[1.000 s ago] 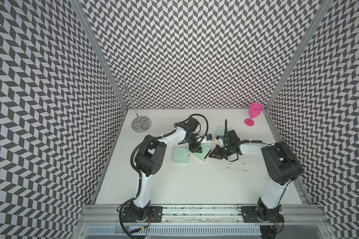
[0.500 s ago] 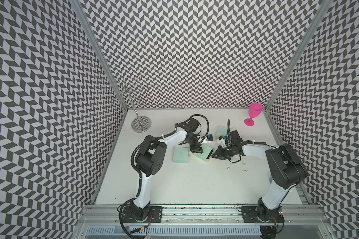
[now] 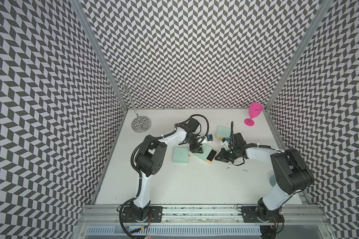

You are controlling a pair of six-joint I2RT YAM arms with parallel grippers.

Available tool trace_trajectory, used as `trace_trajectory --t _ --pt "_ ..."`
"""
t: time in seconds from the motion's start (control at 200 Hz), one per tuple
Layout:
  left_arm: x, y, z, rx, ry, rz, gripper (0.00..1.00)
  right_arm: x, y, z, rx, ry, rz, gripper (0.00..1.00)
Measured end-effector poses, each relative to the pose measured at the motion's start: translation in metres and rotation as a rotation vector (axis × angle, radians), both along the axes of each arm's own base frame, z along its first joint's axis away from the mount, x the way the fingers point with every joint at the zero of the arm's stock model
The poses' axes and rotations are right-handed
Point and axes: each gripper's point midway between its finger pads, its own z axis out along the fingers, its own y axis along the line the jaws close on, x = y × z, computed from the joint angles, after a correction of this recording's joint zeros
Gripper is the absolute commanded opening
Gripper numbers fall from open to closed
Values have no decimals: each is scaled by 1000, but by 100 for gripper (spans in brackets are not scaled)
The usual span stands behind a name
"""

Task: Place the earrings into the drawer-style jewelry box
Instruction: Open the drawer in the jewelry box.

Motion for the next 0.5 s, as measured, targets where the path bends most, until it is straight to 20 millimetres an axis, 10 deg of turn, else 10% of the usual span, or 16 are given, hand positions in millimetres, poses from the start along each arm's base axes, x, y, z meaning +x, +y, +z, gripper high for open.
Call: trace_trajectory --t 0.501 --pt "0 0 0 -2 0 -1 60 -14 -15 -3 -26 13 -12 0"
